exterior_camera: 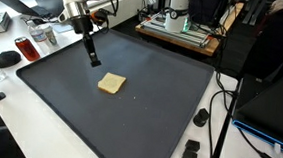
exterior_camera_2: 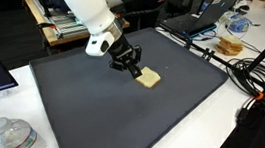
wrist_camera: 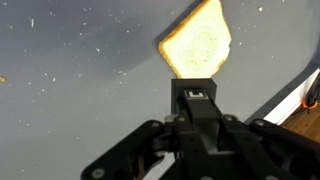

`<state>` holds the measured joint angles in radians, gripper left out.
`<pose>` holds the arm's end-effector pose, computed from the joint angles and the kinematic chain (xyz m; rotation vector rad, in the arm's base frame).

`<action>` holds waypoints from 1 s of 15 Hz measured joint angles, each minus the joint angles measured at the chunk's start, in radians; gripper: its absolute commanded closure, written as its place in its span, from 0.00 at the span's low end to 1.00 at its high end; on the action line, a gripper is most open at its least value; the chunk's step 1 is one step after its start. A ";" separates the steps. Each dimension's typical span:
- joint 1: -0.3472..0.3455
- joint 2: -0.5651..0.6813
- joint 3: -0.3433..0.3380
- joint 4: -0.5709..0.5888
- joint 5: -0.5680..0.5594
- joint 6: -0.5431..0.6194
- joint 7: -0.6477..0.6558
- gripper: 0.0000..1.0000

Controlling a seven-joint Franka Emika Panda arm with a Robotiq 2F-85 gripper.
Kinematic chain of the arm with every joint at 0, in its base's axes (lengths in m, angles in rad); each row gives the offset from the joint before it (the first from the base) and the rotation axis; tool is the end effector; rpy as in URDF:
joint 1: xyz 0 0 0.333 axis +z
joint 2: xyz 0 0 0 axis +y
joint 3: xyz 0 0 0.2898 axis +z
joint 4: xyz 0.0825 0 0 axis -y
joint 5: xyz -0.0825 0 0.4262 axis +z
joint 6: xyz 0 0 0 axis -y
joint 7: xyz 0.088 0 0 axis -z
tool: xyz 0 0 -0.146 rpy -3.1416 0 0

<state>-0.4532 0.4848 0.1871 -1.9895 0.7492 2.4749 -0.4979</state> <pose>0.6139 -0.1480 0.1314 -2.5720 0.5124 -0.2565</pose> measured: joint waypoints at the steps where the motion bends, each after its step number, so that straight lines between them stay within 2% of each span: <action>1: 0.014 -0.037 -0.003 -0.052 0.026 0.029 -0.015 0.95; 5: 0.099 -0.208 -0.011 -0.267 0.120 0.139 -0.071 0.95; 8: 0.183 -0.327 -0.013 -0.390 0.143 0.206 -0.069 0.95; 12: 0.246 -0.428 0.031 -0.479 0.134 0.300 -0.008 0.95; 15: 0.287 -0.464 0.058 -0.503 0.075 0.363 0.087 0.95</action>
<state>-0.1665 0.0203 0.2456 -2.4924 0.8237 2.8377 -0.4111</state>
